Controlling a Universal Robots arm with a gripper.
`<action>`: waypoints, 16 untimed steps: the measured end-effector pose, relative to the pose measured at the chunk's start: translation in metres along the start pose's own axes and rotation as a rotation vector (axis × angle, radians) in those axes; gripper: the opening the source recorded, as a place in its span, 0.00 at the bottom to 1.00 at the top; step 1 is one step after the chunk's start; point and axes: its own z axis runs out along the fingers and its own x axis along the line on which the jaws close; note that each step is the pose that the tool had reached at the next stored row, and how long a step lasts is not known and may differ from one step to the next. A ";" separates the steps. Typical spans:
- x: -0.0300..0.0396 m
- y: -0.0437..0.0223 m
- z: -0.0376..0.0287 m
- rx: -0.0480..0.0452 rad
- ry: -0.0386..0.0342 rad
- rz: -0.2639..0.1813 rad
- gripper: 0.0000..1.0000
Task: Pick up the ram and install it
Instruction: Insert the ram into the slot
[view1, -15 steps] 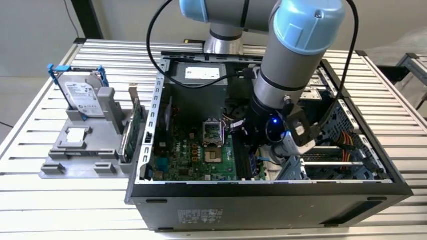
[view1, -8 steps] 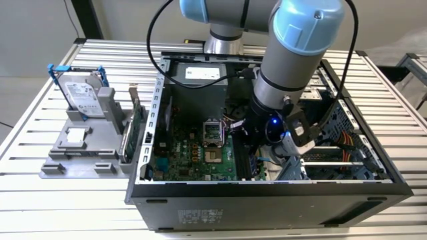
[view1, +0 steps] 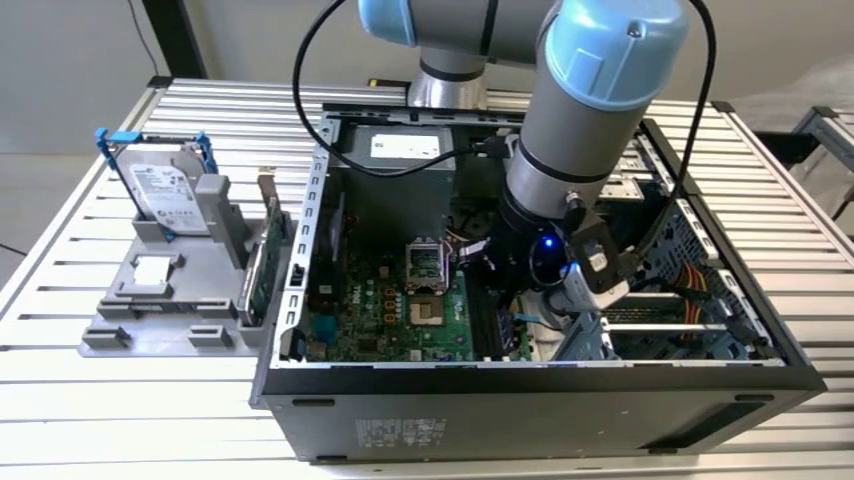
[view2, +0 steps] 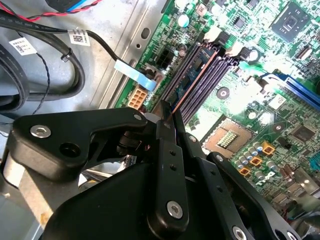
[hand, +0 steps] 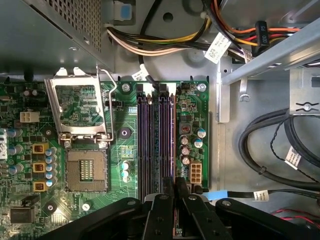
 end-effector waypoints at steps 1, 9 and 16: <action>0.0000 0.0000 0.0000 0.0000 0.0002 0.000 0.00; 0.0000 0.0000 0.0000 0.0000 0.0021 0.000 0.00; 0.0000 0.0000 0.0013 -0.0023 0.0022 0.000 0.00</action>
